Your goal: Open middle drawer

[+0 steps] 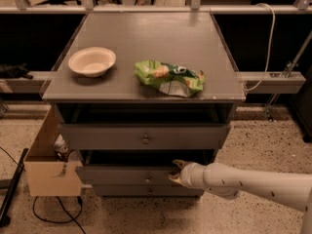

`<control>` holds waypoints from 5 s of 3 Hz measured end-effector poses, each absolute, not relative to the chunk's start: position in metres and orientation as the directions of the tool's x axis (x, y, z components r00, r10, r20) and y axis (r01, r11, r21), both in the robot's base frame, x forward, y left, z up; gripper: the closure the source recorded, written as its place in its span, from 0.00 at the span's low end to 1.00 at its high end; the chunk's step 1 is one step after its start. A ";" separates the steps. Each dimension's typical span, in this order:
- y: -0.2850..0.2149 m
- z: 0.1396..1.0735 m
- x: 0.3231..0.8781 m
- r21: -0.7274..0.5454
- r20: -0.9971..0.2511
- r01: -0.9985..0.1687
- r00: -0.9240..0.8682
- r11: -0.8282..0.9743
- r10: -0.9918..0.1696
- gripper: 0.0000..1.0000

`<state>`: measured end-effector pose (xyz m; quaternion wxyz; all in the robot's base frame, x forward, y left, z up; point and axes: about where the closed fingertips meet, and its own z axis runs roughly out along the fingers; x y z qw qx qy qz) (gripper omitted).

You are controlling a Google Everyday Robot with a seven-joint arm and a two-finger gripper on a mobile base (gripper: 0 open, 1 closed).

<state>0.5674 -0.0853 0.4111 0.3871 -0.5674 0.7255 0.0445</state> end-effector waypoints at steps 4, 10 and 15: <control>-0.090 0.414 0.551 -0.366 -0.616 -0.860 -0.062 0.355 -0.785 0.74; -0.103 0.417 0.505 -0.354 -0.641 -0.865 -0.053 0.356 -0.766 0.50; -0.111 0.442 0.390 -0.284 -0.650 -0.899 -0.075 0.333 -0.757 0.00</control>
Offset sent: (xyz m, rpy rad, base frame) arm -0.3953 -0.1245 0.0249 0.1305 0.1758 -0.0452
